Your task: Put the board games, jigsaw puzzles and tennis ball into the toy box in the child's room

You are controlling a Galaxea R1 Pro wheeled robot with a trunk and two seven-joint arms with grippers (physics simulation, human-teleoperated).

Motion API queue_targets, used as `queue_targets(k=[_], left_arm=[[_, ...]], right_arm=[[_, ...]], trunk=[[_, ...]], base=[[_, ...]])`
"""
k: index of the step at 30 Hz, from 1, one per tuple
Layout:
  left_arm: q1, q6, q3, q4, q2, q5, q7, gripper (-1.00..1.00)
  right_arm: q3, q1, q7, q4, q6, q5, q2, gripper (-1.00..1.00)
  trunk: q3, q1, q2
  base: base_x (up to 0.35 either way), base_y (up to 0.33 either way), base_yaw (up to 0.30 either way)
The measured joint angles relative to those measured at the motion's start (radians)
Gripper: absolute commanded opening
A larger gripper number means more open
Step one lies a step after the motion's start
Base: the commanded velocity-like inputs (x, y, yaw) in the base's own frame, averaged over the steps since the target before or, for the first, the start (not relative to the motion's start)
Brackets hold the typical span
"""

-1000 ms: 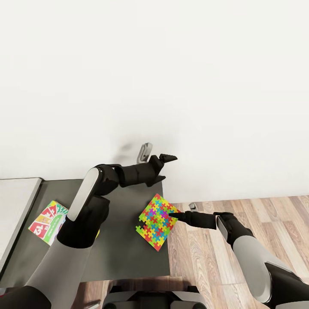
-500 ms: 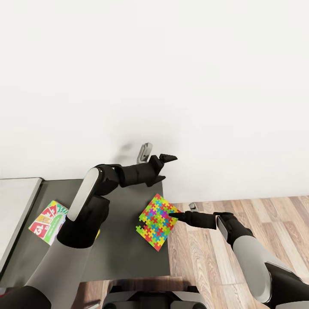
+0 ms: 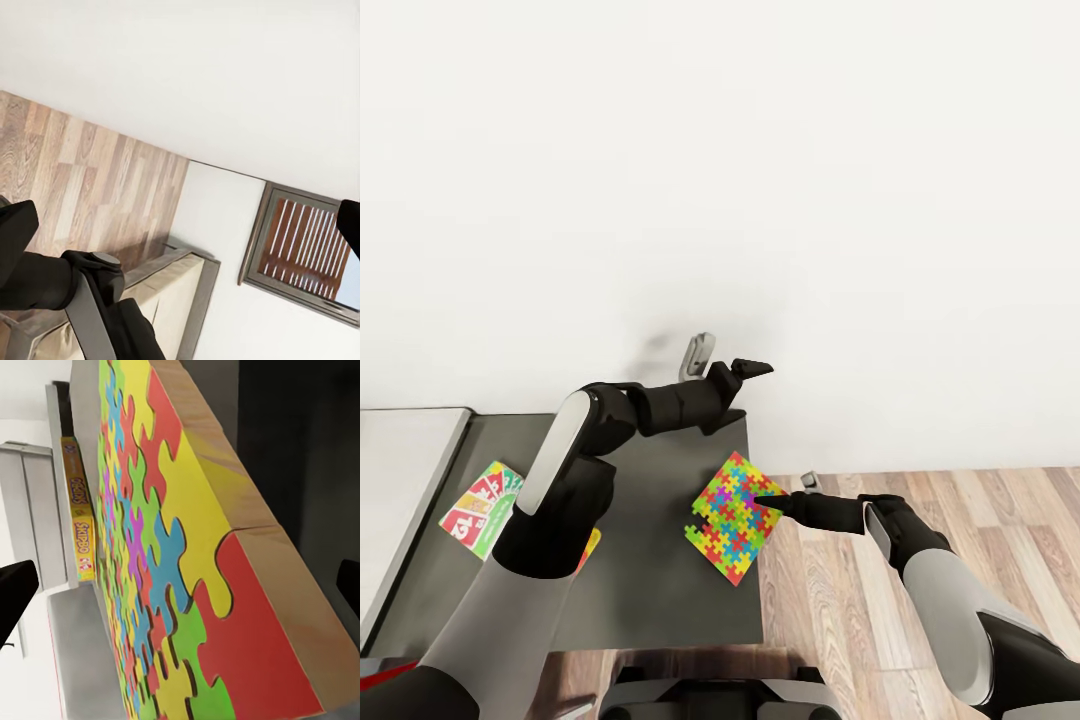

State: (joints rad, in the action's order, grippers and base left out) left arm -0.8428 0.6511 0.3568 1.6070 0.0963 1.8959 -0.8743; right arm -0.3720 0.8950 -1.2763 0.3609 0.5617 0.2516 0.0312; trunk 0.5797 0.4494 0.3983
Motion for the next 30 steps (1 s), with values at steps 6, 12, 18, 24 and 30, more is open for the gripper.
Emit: queue_targets(k=[6,12,18,24,30], left_arm=[[0.000,0.000,0.000,0.000,0.000,0.000,0.000,1.00],[0.001,0.000,0.000,0.000,-0.001,0.000,0.000,1.00],[0.001,0.000,0.001,0.000,-0.001,0.000,0.000,1.00],[0.001,0.000,0.001,0.000,-0.002,0.000,0.000,1.00],[0.001,0.000,0.001,0.000,-0.002,0.000,0.000,1.00]], right_arm=[[0.000,0.000,0.000,0.000,0.000,0.000,0.000,1.00],[0.000,0.000,0.000,0.000,0.000,0.000,0.001,1.00],[0.000,0.000,0.000,0.001,0.000,-0.004,0.002,1.00],[0.000,0.000,0.001,0.001,0.000,-0.014,0.002,1.00],[-0.001,0.000,0.001,0.001,0.001,-0.034,0.003,-1.00]], trunk=[[0.000,0.000,0.000],[0.000,0.000,0.000],[0.000,0.000,0.000],[0.000,0.000,0.000],[0.000,0.000,0.000]], base=[[0.000,0.000,0.020],[0.000,0.000,0.009],[0.000,0.000,0.004],[0.000,0.000,0.002],[0.000,0.000,0.000]])
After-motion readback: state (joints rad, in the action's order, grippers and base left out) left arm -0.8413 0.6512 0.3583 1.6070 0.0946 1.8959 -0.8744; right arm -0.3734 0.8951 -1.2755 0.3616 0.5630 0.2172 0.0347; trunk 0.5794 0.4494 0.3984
